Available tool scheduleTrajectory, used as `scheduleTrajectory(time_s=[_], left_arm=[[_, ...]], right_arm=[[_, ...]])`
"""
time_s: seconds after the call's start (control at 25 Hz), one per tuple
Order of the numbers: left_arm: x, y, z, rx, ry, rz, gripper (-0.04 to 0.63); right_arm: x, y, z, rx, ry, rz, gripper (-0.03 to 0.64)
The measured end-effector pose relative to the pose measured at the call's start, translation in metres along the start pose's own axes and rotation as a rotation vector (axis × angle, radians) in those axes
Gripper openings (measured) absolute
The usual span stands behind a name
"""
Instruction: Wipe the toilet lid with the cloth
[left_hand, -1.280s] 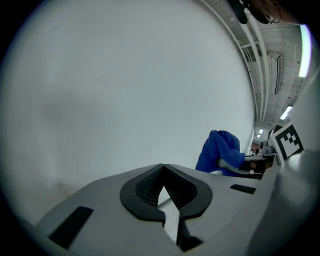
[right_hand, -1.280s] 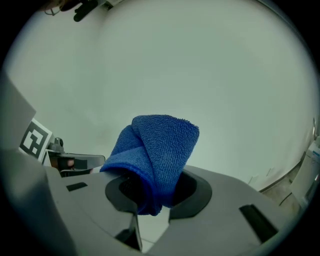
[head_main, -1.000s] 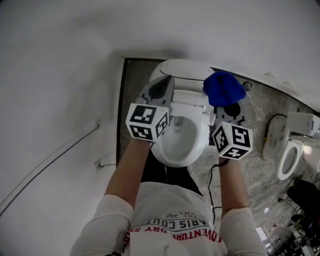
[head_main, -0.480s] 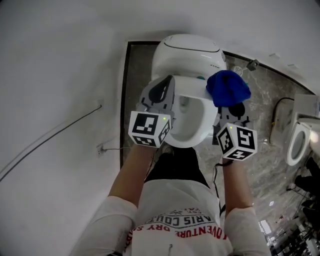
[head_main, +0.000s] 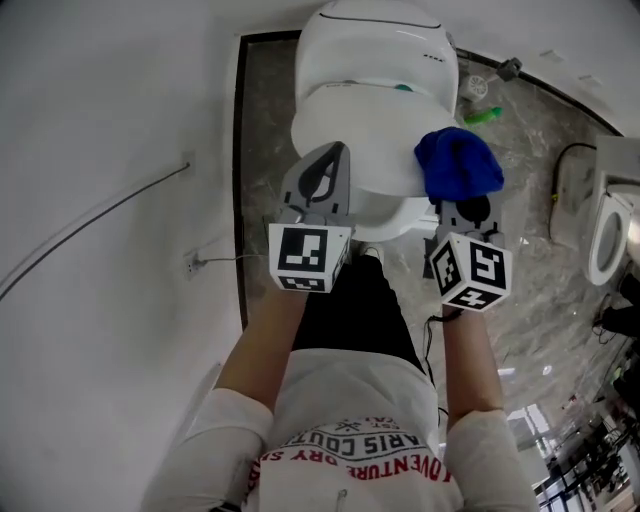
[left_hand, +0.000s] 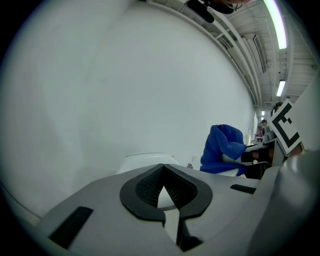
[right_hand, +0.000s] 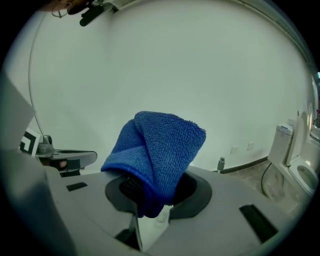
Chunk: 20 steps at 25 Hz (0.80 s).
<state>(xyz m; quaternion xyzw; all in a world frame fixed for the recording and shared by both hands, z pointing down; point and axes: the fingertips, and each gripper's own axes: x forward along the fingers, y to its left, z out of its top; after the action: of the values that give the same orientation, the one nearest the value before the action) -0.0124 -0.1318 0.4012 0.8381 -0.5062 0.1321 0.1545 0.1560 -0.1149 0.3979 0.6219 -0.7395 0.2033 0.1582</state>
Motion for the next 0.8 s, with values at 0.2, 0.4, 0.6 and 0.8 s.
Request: scheduleTrajectory(time_s=[0.2, 0.4, 0.6, 0.8], left_arm=[[-0.023, -0.020, -0.057, -0.092, 0.075, -0.031, 0.006], [-0.041, -0.032, -0.119, -0.110, 0.156, -0.004, 0.006], [-0.052, -0.043, -0.188, -0.139, 0.237, 0.017, 0.006], [-0.051, -0.046, -0.248, -0.182, 0.301, 0.031, 0.006]], right_arm=[[-0.018, -0.001, -0.061, 0.007, 0.079, 0.001, 0.087], [-0.026, 0.004, -0.116, 0.027, 0.153, 0.013, 0.087], [-0.032, 0.006, -0.177, 0.039, 0.235, 0.023, 0.087], [-0.027, 0.005, -0.233, 0.043, 0.290, 0.044, 0.087]])
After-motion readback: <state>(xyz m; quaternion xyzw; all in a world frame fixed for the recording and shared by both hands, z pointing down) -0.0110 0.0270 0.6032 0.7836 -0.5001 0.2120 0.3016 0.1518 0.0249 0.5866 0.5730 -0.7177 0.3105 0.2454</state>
